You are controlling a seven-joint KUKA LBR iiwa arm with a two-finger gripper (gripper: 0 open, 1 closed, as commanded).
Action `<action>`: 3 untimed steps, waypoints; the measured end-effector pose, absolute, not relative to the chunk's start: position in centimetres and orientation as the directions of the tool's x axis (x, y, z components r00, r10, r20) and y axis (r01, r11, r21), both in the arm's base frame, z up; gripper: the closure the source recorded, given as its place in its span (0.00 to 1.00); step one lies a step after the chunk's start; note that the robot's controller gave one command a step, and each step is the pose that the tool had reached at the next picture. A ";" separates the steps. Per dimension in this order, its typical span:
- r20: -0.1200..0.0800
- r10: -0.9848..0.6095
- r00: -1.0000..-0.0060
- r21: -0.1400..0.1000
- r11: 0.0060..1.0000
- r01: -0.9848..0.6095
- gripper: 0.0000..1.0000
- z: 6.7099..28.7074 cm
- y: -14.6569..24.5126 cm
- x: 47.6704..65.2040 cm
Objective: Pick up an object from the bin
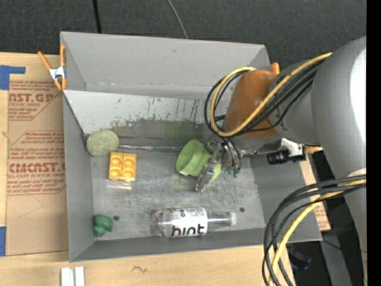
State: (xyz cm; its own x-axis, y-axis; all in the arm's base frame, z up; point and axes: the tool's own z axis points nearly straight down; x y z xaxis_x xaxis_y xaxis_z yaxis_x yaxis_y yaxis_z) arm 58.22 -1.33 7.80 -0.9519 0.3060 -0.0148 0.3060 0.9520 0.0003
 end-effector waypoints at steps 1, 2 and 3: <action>-0.015 0.306 -0.952 0.000 0.952 0.306 1.00 7.8 -1.3 58.2; -0.011 0.306 -0.952 0.000 0.952 0.306 1.00 8.1 -1.3 58.1; -0.001 0.306 -0.952 -0.001 0.952 0.306 1.00 9.7 -1.3 57.9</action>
Offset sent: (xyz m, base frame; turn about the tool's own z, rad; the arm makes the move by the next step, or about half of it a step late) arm 0.0000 -0.0002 0.0517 0.0000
